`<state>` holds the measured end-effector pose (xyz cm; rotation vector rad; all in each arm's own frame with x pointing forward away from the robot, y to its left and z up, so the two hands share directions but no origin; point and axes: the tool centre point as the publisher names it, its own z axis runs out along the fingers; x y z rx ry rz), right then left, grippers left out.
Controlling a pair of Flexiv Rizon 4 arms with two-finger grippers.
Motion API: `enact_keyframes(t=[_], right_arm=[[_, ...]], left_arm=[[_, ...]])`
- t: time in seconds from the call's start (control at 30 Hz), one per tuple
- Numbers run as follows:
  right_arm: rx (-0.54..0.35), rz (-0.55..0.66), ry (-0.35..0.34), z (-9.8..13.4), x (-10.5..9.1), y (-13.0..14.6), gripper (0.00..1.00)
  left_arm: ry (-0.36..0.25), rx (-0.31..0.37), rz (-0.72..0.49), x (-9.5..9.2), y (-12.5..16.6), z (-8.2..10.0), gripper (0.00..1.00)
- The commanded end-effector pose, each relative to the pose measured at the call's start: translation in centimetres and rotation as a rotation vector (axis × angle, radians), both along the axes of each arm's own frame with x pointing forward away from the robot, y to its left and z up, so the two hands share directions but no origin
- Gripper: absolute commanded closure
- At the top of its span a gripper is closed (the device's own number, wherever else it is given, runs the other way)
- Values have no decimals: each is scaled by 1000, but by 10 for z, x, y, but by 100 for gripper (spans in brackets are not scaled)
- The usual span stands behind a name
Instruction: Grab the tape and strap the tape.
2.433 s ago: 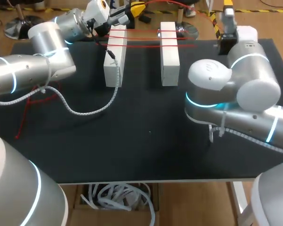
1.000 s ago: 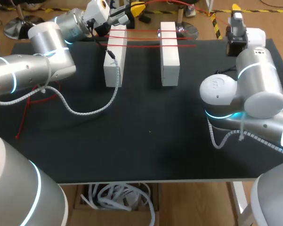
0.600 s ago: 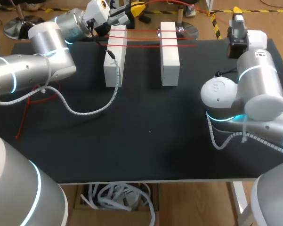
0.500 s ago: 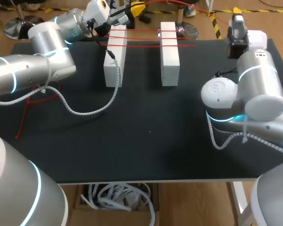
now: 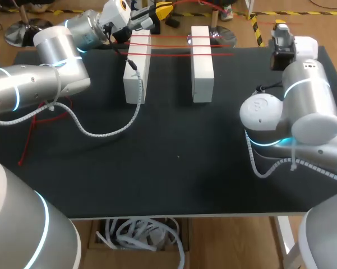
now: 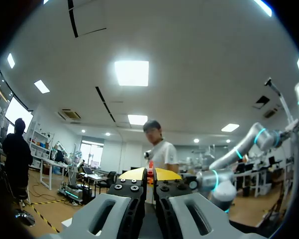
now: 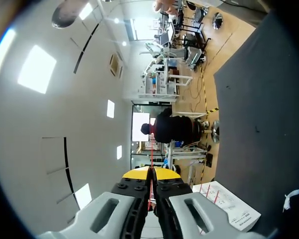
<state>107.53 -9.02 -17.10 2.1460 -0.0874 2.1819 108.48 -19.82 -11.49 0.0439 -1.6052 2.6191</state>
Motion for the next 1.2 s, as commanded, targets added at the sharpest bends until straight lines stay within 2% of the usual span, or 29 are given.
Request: enact_keyframes(t=[0.03,0.17,0.73,1.2], right_arm=[[-4,-2,2,1,0,0,100],[-9,-4,2,0,-1,0,100],[-128,-41,42,4,0,-6,100],[-143,-45,10,9,3,-6,100]], left_arm=[[-2,-4,-4,2,0,-2,100],[-2,-4,-4,2,0,-2,100],[-2,-4,-4,2,0,-2,100],[-2,-4,-4,2,0,-2,100]])
